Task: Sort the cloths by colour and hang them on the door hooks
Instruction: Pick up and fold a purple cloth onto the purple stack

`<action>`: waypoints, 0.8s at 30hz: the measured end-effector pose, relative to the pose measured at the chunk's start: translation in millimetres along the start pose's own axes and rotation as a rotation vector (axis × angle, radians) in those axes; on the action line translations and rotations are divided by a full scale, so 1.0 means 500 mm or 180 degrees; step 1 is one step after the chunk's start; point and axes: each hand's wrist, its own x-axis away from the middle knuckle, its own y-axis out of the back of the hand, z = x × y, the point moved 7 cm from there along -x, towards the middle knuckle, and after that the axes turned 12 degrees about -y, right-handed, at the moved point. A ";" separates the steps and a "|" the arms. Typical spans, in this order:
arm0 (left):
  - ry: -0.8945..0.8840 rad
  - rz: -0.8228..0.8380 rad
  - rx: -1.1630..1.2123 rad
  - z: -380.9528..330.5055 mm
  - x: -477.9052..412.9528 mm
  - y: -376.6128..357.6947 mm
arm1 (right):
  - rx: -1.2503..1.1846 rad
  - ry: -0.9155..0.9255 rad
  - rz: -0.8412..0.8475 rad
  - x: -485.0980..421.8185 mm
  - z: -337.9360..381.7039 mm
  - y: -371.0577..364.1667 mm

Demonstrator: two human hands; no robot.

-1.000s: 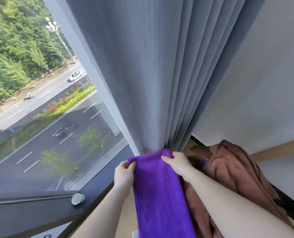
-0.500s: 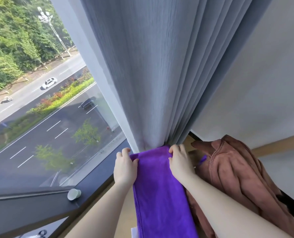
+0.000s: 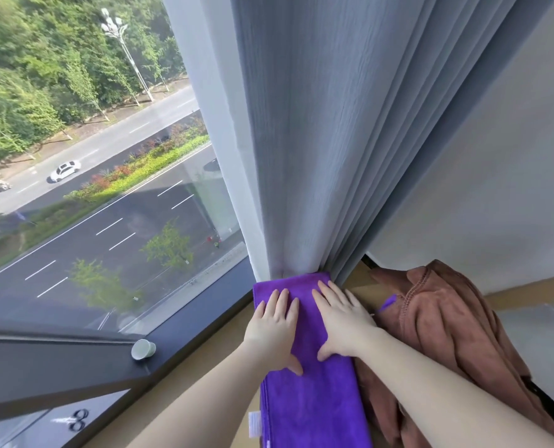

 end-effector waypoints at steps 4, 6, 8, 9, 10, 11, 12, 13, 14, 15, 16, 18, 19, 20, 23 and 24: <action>0.0093 0.0081 -0.0153 -0.001 -0.001 -0.030 | 0.0475 -0.0049 0.0034 0.001 0.007 -0.023; 0.0116 0.0068 -0.0159 -0.001 -0.005 -0.032 | 0.0496 -0.0106 -0.0006 -0.004 0.014 -0.028; 0.0125 0.0056 -0.0155 -0.001 -0.010 -0.032 | 0.0461 -0.0162 -0.0033 -0.009 0.019 -0.032; 0.0127 0.0051 -0.0147 -0.001 -0.011 -0.033 | 0.0437 -0.0184 -0.0049 -0.011 0.020 -0.036; 0.0130 0.0044 -0.0137 -0.001 -0.012 -0.034 | 0.0412 -0.0200 -0.0070 -0.012 0.021 -0.039; 0.0137 0.0032 -0.0130 -0.001 -0.012 -0.037 | 0.0391 -0.0207 -0.0094 -0.013 0.022 -0.042; 0.0144 0.0019 -0.0125 -0.001 -0.010 -0.039 | 0.0370 -0.0210 -0.0114 -0.013 0.024 -0.046; 0.0148 0.0010 -0.0123 -0.002 -0.009 -0.041 | 0.0348 -0.0217 -0.0127 -0.013 0.025 -0.049; 0.0149 0.0006 -0.0120 -0.002 -0.008 -0.044 | 0.0332 -0.0223 -0.0135 -0.012 0.025 -0.053; 0.0153 0.0001 -0.0113 -0.002 -0.008 -0.046 | 0.0321 -0.0228 -0.0146 -0.011 0.025 -0.055; 0.0161 -0.0007 -0.0103 -0.002 -0.008 -0.048 | 0.0311 -0.0236 -0.0155 -0.011 0.025 -0.057; 0.0170 -0.0020 -0.0080 -0.003 -0.008 -0.048 | 0.0284 -0.0257 -0.0154 -0.010 0.025 -0.056; 0.0169 -0.0018 -0.0078 -0.004 -0.008 -0.047 | 0.0280 -0.0266 -0.0151 -0.009 0.026 -0.054; 0.0162 -0.0010 -0.0081 -0.004 -0.007 -0.045 | 0.0285 -0.0272 -0.0146 -0.008 0.028 -0.051; 0.0090 0.0002 -0.0123 -0.005 -0.002 -0.035 | 0.0328 -0.0269 -0.0125 0.001 0.030 -0.041; 0.0047 0.0001 -0.0138 -0.007 0.001 -0.030 | 0.0318 -0.0264 -0.0114 0.006 0.029 -0.038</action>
